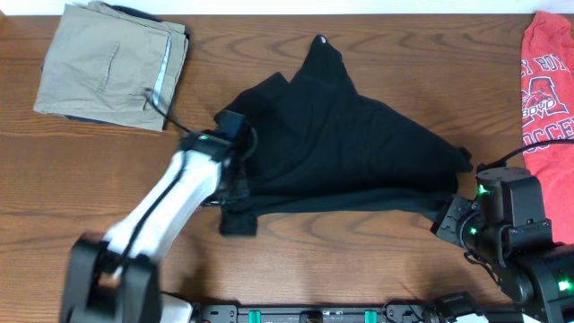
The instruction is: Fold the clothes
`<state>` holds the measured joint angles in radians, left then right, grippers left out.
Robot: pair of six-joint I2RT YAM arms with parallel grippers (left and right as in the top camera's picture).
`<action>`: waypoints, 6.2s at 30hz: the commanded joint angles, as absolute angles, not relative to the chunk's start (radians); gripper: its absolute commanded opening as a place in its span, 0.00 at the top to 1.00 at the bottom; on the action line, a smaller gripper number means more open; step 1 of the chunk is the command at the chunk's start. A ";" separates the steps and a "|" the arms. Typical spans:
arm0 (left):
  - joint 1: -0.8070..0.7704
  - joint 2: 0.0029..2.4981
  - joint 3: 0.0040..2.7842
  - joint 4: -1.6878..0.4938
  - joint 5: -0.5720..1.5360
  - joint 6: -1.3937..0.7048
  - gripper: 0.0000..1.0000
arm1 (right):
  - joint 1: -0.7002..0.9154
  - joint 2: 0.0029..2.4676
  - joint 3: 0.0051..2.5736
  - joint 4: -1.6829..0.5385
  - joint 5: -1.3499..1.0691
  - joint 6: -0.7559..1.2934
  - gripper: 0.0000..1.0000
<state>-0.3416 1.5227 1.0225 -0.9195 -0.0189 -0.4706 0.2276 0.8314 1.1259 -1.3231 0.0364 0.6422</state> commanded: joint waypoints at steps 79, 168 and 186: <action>-0.147 1.670 0.817 -0.825 0.363 -0.353 0.94 | 0.046 1.084 1.150 -1.291 0.178 0.558 0.99; -0.052 1.932 1.978 -1.690 0.276 -0.150 0.94 | -0.061 1.637 1.710 -1.501 -0.011 0.286 0.99; -0.060 1.448 1.295 -1.507 0.217 -0.297 0.93 | -0.059 1.554 1.378 -1.447 0.036 0.355 0.99</action>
<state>-0.0605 1.5539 1.3506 -1.5097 0.2321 -0.2462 -0.0612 1.6131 1.4155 -1.4456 0.0364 0.3328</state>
